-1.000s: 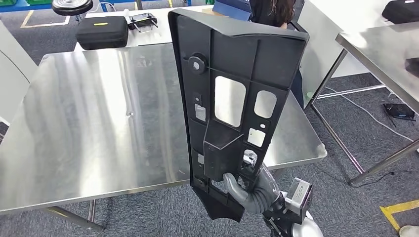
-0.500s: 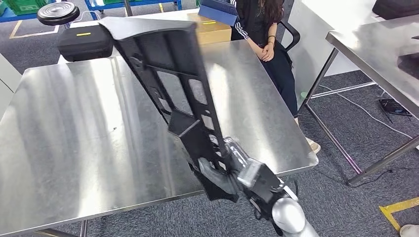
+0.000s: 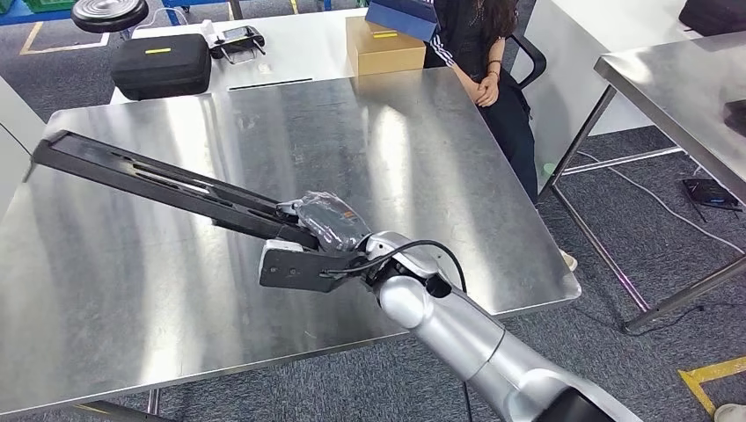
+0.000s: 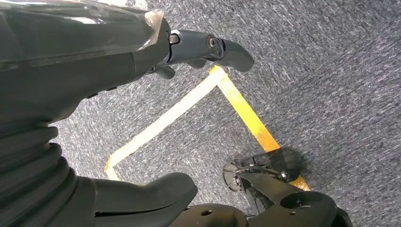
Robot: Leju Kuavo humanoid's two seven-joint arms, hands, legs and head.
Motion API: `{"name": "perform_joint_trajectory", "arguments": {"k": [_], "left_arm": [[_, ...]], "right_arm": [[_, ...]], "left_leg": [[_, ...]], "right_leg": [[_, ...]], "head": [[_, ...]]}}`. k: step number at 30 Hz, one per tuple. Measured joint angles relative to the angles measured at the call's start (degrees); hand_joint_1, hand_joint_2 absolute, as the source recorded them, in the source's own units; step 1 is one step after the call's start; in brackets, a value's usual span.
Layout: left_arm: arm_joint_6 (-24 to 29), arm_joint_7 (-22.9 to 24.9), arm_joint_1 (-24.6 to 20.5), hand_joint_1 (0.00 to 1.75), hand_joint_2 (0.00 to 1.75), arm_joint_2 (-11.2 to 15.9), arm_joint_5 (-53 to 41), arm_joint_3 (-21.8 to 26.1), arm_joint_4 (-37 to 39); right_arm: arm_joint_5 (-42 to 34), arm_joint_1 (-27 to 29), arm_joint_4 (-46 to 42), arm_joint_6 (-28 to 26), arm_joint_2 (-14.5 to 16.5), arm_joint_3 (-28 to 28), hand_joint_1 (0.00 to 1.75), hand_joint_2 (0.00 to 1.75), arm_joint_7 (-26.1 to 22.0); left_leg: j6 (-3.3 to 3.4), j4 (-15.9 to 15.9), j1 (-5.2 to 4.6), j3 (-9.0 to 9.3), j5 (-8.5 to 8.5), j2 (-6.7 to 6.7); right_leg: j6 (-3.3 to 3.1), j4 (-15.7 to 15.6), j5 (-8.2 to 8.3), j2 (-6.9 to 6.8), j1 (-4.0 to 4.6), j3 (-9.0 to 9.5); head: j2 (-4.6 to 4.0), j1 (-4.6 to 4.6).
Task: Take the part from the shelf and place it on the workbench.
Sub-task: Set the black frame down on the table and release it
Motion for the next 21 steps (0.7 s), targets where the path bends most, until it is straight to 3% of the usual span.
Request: {"name": "perform_joint_trajectory", "arguments": {"k": [4,10,21], "left_arm": [[-0.1,0.2,0.0,0.00,1.75,0.0,0.0,-0.3,-0.1],[-0.3,0.6,-0.1,0.00,1.75,0.0,0.6,-0.7,-0.2],[-0.5,0.9,-0.2,0.00,1.75,0.0,0.8,-0.7,-0.3]], "right_arm": [[2.7,-3.4,6.8,-1.9,1.2,1.6,1.75,1.75,0.0],[16.7,-8.4,17.2,-6.7,2.4,6.1,1.75,1.75,2.5],[18.5,-10.7,24.8,-7.2,3.4,9.1,1.75,1.75,2.8]], "left_leg": [[0.09,0.0,0.09,0.02,0.08,0.01],[0.08,0.0,0.23,0.06,0.10,0.02],[0.06,0.0,0.29,0.05,0.09,0.04]], "right_leg": [[0.06,0.0,0.05,0.00,0.04,0.00],[0.07,0.0,0.06,0.00,0.17,0.01],[0.06,0.0,0.05,0.00,0.24,-0.03]], "head": [[0.00,0.01],[0.00,-0.01],[0.00,0.00]]}}
